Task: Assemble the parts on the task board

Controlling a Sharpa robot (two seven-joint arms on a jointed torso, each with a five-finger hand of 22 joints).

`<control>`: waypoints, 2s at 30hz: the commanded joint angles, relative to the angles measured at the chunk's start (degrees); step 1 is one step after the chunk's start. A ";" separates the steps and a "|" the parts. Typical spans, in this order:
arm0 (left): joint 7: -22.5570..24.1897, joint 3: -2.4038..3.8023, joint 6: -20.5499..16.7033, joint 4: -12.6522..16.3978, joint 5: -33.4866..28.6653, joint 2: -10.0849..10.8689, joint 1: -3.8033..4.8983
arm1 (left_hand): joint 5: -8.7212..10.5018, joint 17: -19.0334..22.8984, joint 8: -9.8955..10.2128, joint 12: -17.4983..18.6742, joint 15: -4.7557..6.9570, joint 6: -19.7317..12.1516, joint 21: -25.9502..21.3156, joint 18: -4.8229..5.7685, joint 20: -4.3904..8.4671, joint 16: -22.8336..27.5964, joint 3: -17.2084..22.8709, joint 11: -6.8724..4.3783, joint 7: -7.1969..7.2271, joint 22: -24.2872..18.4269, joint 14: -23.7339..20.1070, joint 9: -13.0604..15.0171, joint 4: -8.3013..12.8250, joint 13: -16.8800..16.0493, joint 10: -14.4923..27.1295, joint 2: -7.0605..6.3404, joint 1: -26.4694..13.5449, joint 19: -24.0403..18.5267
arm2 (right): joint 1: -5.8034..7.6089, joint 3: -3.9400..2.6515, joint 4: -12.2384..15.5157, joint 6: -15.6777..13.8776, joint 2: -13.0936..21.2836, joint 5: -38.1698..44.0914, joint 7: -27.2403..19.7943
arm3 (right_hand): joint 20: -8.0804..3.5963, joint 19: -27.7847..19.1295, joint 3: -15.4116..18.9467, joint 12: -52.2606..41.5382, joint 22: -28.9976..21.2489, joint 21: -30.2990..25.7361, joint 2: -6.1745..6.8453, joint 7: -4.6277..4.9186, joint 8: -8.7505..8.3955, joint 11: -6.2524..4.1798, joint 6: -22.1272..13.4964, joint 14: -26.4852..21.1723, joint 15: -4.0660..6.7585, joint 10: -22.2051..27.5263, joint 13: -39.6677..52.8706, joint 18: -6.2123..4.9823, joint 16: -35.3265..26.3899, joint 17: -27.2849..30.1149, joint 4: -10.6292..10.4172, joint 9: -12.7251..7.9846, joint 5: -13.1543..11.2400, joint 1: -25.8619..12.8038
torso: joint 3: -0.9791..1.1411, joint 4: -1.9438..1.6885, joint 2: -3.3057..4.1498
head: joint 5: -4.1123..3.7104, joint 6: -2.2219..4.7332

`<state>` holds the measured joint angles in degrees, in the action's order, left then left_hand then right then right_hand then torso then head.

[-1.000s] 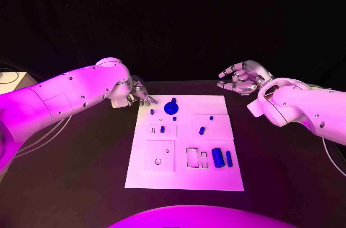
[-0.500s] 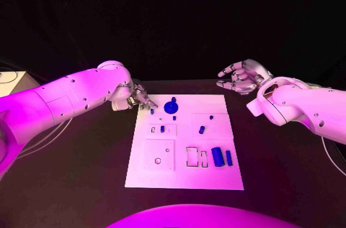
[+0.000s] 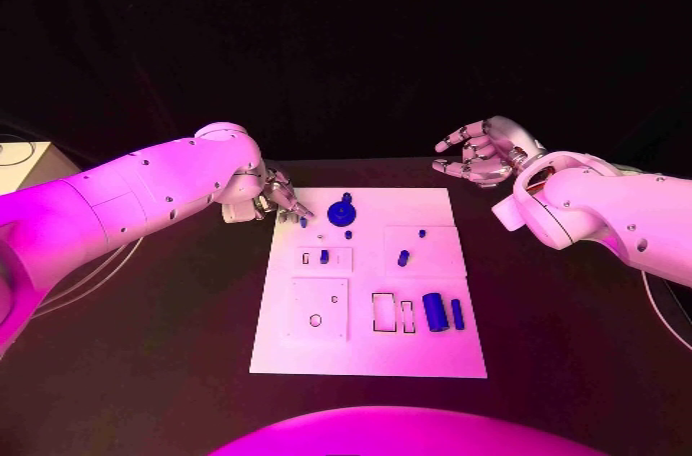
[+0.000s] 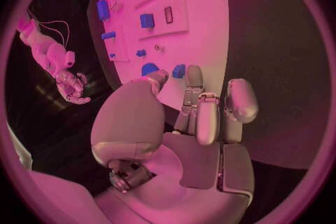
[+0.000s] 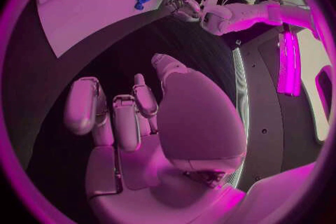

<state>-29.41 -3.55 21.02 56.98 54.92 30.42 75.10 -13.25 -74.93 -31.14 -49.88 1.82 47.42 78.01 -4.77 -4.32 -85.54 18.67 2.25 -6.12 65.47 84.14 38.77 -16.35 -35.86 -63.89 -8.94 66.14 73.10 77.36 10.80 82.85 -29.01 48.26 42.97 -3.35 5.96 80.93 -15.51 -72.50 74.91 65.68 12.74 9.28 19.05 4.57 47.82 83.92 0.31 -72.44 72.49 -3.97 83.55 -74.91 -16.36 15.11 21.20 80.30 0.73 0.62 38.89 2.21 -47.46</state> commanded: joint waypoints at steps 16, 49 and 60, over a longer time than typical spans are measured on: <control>0.53 -0.06 -0.50 -0.17 -1.81 -0.37 -0.18 | -0.18 -8.27 0.11 -0.36 0.51 1.91 0.80 -0.45 0.28 -0.67 3.01 -1.14 0.69 1.13 3.92 -1.15 0.46 0.87 -0.78 2.72 3.18 1.10 | -0.01 -0.02 0.21 0.54 -0.14 0.36 -0.45 | -0.12 -0.14 -0.47 0.12 0.13 -0.42 -0.02 0.11 0.44 -0.08 -0.40 2.71 -0.34 -0.05 -0.11 -1.12 -0.39 -4.11 0.17 -0.10 0.21 -0.59 | 0.04 0.03 0.03 | 0.00 -0.18; 1.08 0.10 -8.19 7.24 -9.52 4.77 -0.17 | -5.46 -9.05 -2.88 -2.81 1.90 5.47 2.77 0.11 1.51 -1.23 33.00 -2.64 1.98 4.53 4.22 2.22 18.28 -0.30 -6.95 -0.52 -1.82 2.99 | -0.01 -0.02 -0.11 0.79 -0.15 0.37 -0.41 | -0.14 -0.10 -0.58 0.02 0.11 -0.44 -0.11 0.10 0.49 -0.09 -0.38 2.73 -0.33 -0.16 -0.07 -1.11 -0.40 -4.12 0.18 -0.10 0.28 -0.62 | 0.05 -0.32 -0.24 | 0.06 -0.59; 0.90 -0.28 -12.82 18.67 -9.91 11.17 -0.14 | -13.56 -9.24 -3.99 -7.03 2.73 7.14 3.96 0.52 2.34 -1.40 34.12 -3.54 2.92 6.60 4.34 3.20 20.58 -5.55 -10.08 -1.38 -5.52 4.35 | -0.02 -0.01 -0.40 0.80 0.02 0.36 -0.38 | -0.15 -0.09 -0.62 0.03 0.09 -0.49 -0.13 0.10 0.52 -0.10 -0.37 2.72 -0.32 -0.16 -0.10 -1.12 -0.43 -4.07 0.18 -0.10 0.32 -0.64 | 0.10 -0.62 -0.51 | 0.17 -0.79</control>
<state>-28.93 -3.81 11.58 74.71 45.74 41.31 74.97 -26.45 -74.92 -34.82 -56.74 4.11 53.14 81.67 -4.77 -2.03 -86.66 42.84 -1.23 -4.29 71.99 83.94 41.83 -5.90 -41.27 -73.56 -10.28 60.99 77.05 77.36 10.80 82.47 -28.95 48.24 42.99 -3.28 5.96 80.93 -15.66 -72.50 74.94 65.33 12.73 9.28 19.28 4.57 47.82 83.92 0.31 -72.44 72.42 -3.97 83.32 -74.93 -16.20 15.06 21.20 80.30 0.80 0.07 38.45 2.25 -48.22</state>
